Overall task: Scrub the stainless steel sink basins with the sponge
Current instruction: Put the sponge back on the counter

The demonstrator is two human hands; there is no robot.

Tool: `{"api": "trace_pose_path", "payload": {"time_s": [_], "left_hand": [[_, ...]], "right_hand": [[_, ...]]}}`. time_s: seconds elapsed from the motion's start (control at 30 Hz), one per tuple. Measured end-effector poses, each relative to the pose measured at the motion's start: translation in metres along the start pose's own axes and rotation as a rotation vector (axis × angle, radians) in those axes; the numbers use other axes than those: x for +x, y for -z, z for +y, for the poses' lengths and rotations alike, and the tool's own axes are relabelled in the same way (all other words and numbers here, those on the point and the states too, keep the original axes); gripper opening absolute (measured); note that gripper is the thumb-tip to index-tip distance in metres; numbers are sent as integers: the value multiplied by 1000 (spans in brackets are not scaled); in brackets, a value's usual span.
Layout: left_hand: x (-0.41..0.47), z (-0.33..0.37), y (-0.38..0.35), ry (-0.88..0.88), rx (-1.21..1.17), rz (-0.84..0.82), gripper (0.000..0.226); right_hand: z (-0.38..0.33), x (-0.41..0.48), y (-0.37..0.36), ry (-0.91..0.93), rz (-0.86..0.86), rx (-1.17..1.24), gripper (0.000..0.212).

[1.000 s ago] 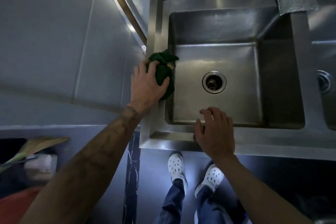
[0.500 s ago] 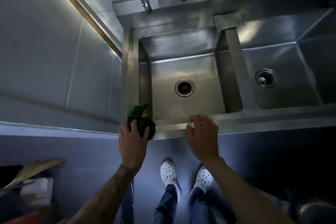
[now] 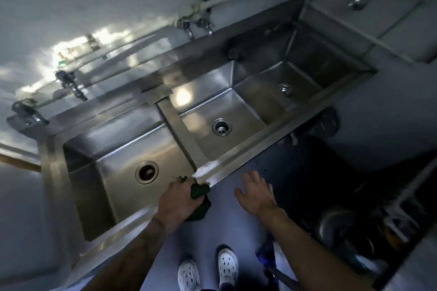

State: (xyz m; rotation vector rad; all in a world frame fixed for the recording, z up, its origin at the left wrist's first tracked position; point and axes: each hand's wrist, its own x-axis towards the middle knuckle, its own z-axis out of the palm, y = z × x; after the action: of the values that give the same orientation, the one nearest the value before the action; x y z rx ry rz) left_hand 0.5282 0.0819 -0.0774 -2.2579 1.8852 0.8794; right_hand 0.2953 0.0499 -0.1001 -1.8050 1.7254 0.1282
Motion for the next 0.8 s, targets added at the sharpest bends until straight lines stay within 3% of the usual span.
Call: {"api": "trace_pose_path", "payload": {"time_s": [0.3,0.8], "left_hand": [[38,181,43,-424,155,-30,38],[-3,389,14,-1072,341,-82,46]], "right_hand": [[96,-64,112,-316,225,96,63],[192,-214,158,-748,487,201,62]]}}
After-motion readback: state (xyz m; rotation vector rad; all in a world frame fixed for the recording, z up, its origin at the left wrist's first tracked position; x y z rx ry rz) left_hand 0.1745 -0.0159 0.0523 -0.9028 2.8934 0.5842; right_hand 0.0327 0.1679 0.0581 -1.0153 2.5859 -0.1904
